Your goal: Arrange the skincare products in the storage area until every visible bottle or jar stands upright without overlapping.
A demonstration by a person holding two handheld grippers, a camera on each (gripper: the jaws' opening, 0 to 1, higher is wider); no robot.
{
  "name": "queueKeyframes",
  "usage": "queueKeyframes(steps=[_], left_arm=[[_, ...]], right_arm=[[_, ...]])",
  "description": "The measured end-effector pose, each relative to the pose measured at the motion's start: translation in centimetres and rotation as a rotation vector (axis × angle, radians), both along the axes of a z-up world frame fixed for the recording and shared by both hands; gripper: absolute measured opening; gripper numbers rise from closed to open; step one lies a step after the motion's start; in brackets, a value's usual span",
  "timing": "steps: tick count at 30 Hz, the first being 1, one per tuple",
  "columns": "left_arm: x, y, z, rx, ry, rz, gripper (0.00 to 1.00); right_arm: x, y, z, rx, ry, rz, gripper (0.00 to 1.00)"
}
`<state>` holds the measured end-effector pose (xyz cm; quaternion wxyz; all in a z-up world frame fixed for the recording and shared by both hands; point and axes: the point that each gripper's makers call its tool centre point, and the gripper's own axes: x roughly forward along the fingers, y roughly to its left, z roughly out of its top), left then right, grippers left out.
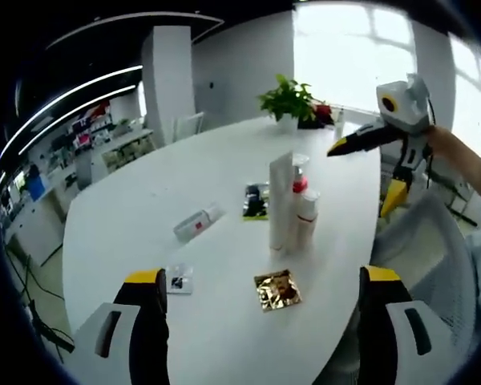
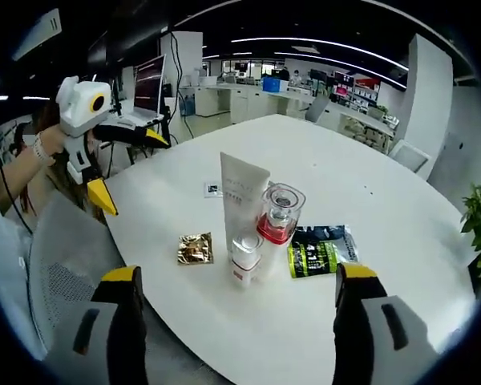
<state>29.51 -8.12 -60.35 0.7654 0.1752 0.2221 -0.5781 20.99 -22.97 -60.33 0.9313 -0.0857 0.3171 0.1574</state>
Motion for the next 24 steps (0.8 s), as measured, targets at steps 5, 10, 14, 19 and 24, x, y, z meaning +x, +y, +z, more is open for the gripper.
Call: queueKeyframes(steps=[5,10,14,19,24], left_arm=[[1.0,-0.8,-0.5,0.026,-0.008,-0.028,0.97],[2.4,-2.0,-1.0,0.056,-0.025,-0.061,0.97],[3.6,-3.2,-1.1,0.072,-0.04,-0.08,0.97],[5.0,-5.1,-1.5,0.094,-0.052,-0.125,0.97],[6.3,-7.1,-2.3,0.135,-0.079,-0.178,0.97]], right_arm=[[0.0,-0.2,-0.3,0.013,0.01,-0.007,0.94],[-0.2,-0.3,-0.4,0.018,0.018,-0.001,0.87],[-0.4,-0.5,-0.9,0.036,0.04,-0.003,0.77],[-0.7,-0.3,-1.4,0.065,0.065,-0.004,0.72],[-0.8,0.1,-1.8,0.095,0.076,0.007,0.68]])
